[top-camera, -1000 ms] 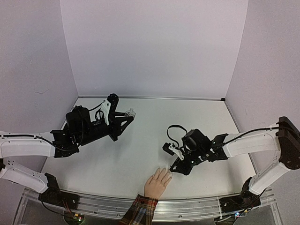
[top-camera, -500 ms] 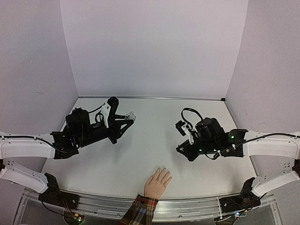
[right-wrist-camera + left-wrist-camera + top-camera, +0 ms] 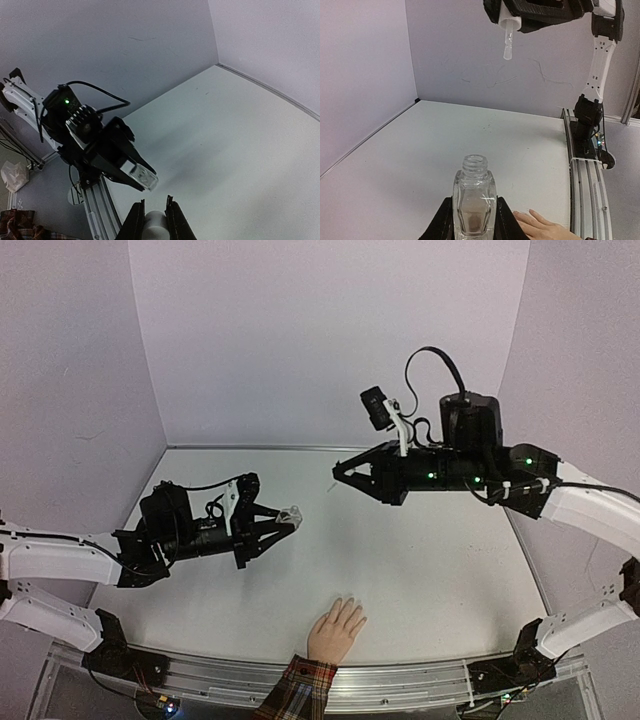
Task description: Paint the nails
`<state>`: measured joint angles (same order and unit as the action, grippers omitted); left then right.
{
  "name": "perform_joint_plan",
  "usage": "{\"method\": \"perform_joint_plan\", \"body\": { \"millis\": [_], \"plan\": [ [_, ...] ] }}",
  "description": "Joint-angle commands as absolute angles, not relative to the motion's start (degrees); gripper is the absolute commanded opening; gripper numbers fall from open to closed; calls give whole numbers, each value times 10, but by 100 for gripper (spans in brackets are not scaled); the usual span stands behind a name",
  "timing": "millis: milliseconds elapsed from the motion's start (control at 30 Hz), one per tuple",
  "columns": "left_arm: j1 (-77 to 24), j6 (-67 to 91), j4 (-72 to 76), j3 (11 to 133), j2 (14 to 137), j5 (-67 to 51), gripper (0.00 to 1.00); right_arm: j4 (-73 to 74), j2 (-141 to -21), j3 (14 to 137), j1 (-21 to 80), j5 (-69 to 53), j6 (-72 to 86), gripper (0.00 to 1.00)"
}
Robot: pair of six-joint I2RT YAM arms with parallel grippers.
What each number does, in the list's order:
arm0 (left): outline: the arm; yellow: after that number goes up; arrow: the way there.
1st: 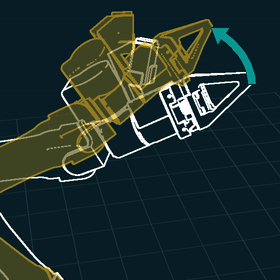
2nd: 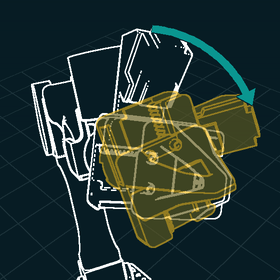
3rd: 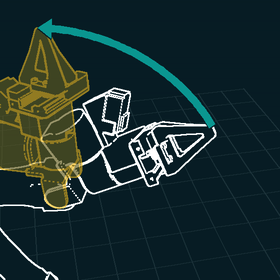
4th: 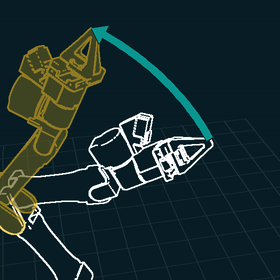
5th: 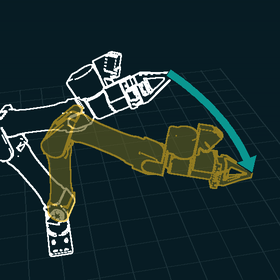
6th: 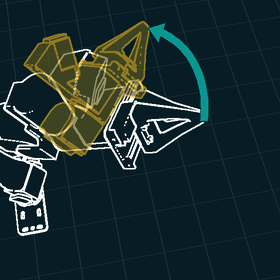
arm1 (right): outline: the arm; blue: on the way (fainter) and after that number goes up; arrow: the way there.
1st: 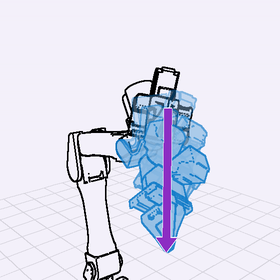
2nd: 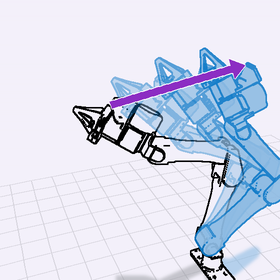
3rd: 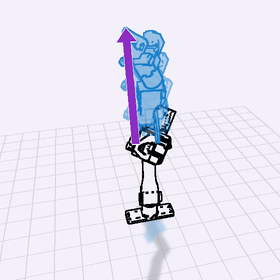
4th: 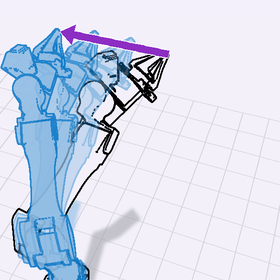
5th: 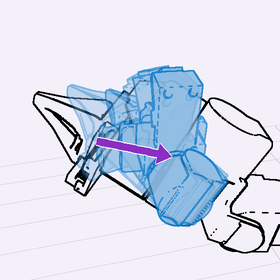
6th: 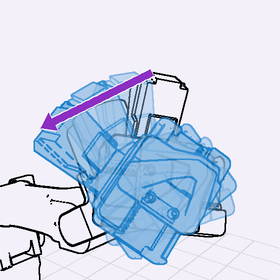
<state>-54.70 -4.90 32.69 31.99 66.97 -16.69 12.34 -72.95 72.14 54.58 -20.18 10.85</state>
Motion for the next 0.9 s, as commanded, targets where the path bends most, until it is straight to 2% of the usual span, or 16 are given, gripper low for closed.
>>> {"method": "perform_joint_plan", "body": {
  "millis": [0,433,867],
  "plan": [
    [-547,-76,372,324,674,-208,0,132,-782,775,574,-245,114,0],
    [-550,-73,368,309,657,-203,0,138,-851,840,603,-231,118,0],
    [-551,-71,373,302,646,-193,0,169,-865,851,605,-173,109,0]
  ]
}}
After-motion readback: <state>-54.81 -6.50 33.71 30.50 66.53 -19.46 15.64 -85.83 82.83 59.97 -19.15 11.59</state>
